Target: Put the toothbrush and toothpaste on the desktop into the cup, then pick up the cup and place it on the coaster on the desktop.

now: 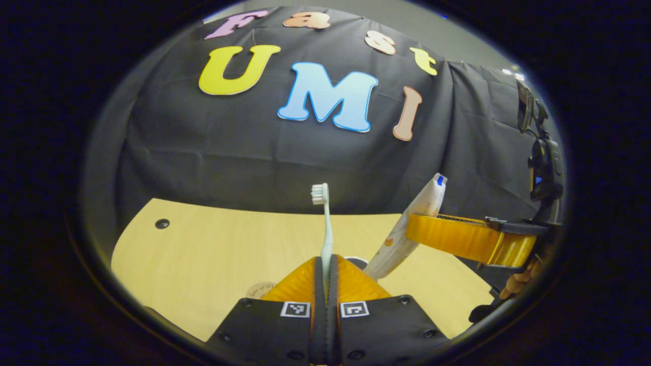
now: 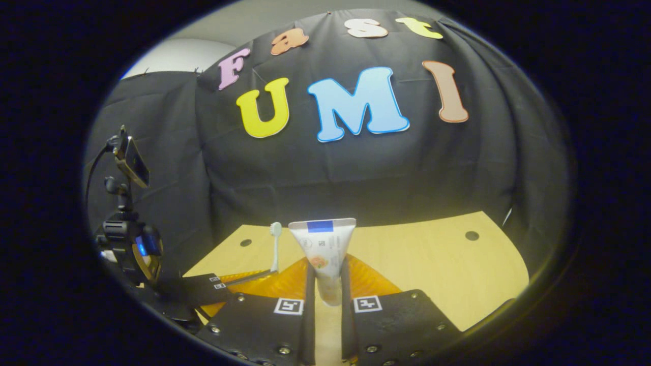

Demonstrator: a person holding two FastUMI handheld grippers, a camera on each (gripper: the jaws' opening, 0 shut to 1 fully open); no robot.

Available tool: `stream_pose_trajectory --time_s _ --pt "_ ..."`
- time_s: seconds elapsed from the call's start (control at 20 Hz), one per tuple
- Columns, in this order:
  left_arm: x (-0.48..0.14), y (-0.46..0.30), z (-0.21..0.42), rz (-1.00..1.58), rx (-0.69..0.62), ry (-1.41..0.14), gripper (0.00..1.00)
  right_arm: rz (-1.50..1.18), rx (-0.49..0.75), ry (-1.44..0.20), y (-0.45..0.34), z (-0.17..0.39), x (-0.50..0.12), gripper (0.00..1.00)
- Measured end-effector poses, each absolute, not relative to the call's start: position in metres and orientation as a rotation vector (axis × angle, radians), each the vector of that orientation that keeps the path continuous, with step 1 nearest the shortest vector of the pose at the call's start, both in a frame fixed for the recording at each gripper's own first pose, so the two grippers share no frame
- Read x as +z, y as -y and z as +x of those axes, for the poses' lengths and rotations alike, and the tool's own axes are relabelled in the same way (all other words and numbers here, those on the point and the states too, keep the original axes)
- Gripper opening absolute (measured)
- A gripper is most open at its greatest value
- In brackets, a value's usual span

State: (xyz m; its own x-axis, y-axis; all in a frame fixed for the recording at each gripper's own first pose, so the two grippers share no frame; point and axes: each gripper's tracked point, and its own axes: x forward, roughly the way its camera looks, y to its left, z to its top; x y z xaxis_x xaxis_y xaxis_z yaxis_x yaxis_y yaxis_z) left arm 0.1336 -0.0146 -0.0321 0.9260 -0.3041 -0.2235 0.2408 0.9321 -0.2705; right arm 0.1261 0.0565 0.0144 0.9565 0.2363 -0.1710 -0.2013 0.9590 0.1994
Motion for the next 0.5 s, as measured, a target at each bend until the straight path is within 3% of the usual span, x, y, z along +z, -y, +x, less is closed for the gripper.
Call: stream_pose_trajectory --time_s 0.15,0.5 --pt "-0.013 0.014 0.142 -0.288 -0.28 -0.199 0.07 0.185 0.2 -0.161 -0.052 0.149 0.021 0.21" --pt "0.017 0.017 0.164 -0.344 -0.295 -0.096 0.07 0.122 0.165 -0.304 -0.05 0.191 -0.045 0.21"
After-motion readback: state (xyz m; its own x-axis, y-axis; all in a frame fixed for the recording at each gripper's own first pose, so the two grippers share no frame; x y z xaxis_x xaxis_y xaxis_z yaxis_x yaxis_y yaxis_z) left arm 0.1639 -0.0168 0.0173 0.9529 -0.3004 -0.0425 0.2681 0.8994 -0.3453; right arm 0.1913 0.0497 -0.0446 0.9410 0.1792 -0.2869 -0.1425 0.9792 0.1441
